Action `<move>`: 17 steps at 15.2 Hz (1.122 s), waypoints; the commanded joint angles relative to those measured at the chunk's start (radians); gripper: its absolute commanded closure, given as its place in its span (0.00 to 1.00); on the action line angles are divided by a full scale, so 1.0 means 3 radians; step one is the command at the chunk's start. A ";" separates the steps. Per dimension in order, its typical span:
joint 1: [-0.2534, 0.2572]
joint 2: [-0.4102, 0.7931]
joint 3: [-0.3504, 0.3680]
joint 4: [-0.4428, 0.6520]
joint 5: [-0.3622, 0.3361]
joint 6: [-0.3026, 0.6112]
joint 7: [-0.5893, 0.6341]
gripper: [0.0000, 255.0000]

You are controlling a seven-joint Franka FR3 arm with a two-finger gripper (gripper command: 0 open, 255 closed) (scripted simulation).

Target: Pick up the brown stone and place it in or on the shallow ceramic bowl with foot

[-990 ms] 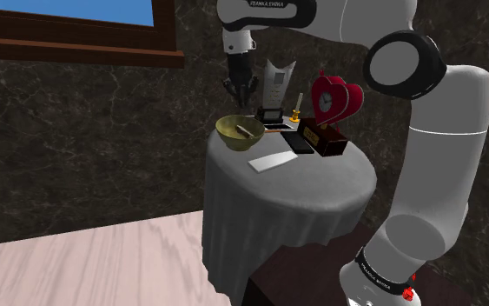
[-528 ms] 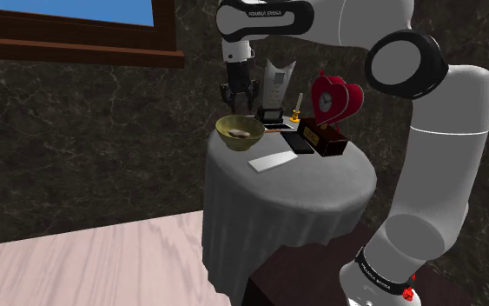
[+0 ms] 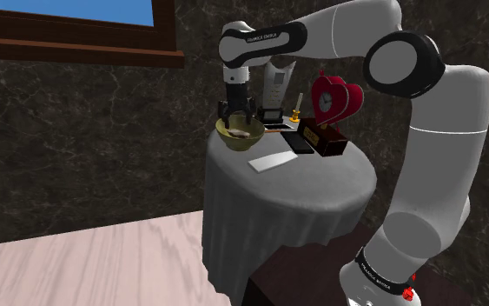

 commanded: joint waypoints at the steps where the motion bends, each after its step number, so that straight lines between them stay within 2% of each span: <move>1: -0.0004 -0.0012 0.0002 -0.0112 0.0005 0.0104 -0.0007 0.00; 4: -0.0010 -0.0022 0.0000 -0.0286 0.0004 0.0267 -0.0006 0.00; 12: -0.0010 -0.0023 0.0000 -0.0285 0.0004 0.0267 -0.0006 0.00; 13: -0.0010 -0.0023 0.0000 -0.0285 0.0004 0.0267 -0.0006 1.00; 17: -0.0010 -0.0023 0.0000 -0.0285 0.0004 0.0267 -0.0006 1.00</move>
